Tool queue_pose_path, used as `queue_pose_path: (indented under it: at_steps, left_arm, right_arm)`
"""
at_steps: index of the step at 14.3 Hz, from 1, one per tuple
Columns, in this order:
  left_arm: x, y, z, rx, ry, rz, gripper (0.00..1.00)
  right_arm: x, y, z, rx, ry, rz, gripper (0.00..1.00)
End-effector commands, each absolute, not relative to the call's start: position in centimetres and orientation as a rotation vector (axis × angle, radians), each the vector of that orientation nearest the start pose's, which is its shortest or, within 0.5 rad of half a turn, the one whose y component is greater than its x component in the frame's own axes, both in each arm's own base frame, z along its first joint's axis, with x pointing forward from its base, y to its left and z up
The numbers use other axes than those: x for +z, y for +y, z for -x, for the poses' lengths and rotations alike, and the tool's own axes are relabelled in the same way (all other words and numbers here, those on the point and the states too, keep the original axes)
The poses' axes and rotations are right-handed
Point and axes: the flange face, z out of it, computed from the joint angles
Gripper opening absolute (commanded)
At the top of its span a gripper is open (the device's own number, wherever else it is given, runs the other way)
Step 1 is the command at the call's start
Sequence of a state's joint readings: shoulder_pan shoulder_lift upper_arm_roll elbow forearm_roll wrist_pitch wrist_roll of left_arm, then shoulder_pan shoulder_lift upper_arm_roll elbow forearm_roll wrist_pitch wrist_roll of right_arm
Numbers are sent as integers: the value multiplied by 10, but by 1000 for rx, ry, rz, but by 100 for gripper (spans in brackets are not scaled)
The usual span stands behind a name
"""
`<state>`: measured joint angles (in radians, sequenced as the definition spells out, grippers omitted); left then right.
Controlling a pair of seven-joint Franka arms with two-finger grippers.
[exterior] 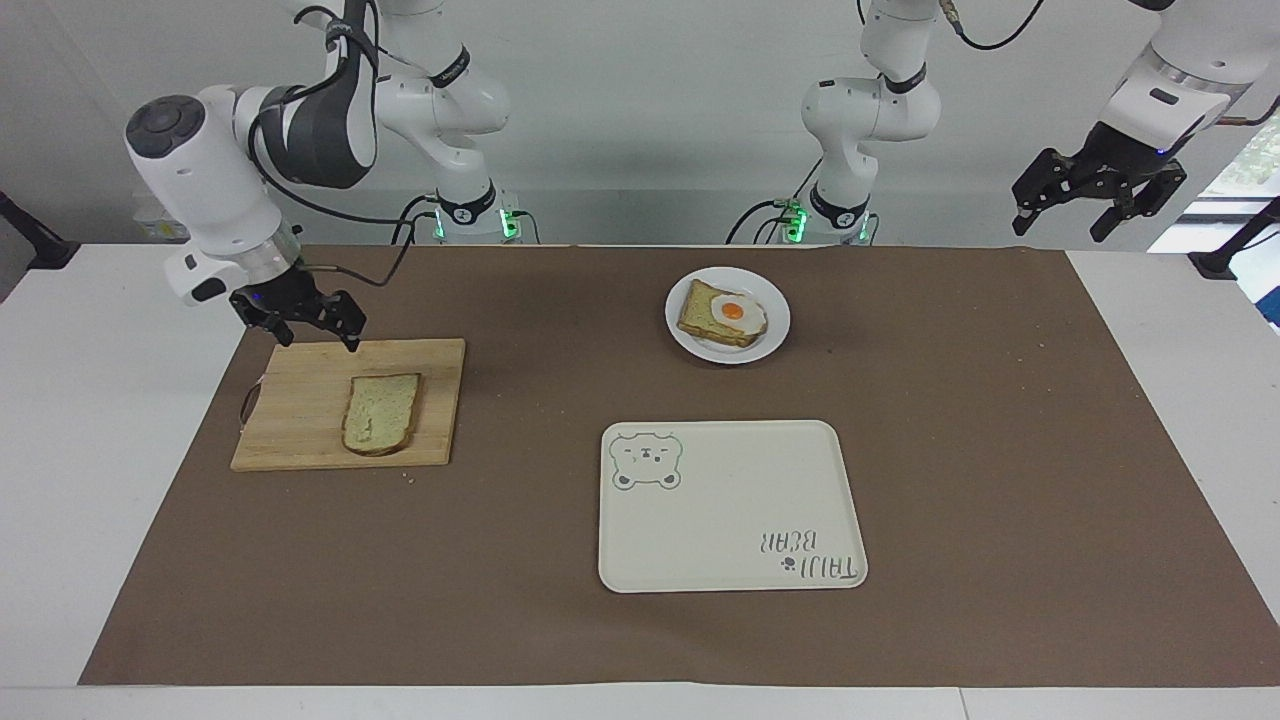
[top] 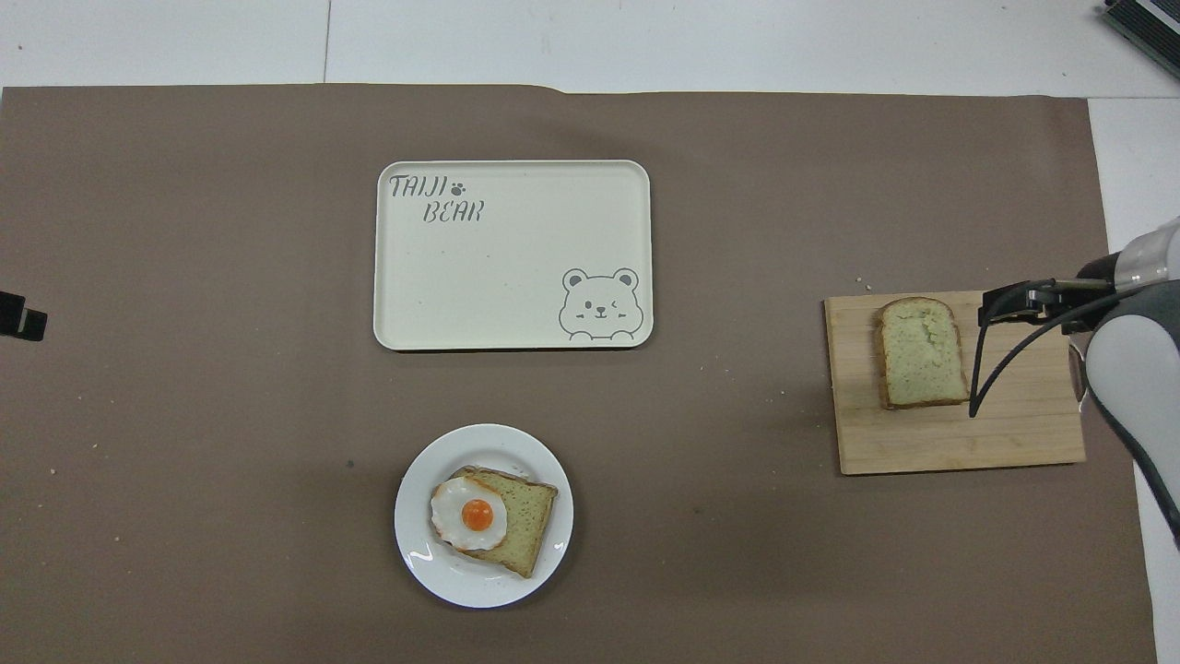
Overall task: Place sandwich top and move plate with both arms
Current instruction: 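Reach the right gripper down to the bread slice on the board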
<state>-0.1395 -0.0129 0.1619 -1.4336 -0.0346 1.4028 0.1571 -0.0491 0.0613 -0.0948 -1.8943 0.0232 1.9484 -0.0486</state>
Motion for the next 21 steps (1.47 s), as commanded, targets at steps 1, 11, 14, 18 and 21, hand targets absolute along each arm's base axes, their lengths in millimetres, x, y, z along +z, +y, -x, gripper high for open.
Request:
queue_pose_path:
  at_steps: [1,11,14,18,21]
  left_arm:
    - [682,9,-524,33,225,3165,100]
    - [682,9,-524,33,225,3165,100]
    - [682,9,-524,33,228,3165,100]
    - [682,9,-524,33,228,3165,100]
    - [682,9,-524,33,228,3165,100]
  right_arm:
    - [436,-94,-570,-25,106,3096,100]
    - [330,-110,-578,80,69,3022,100]
    - [320,-109,-571,108,73,3013,70]
    - [318,-109,-570,101,81,3014,0]
    - [318,-108,-571,102,93,3014,0]
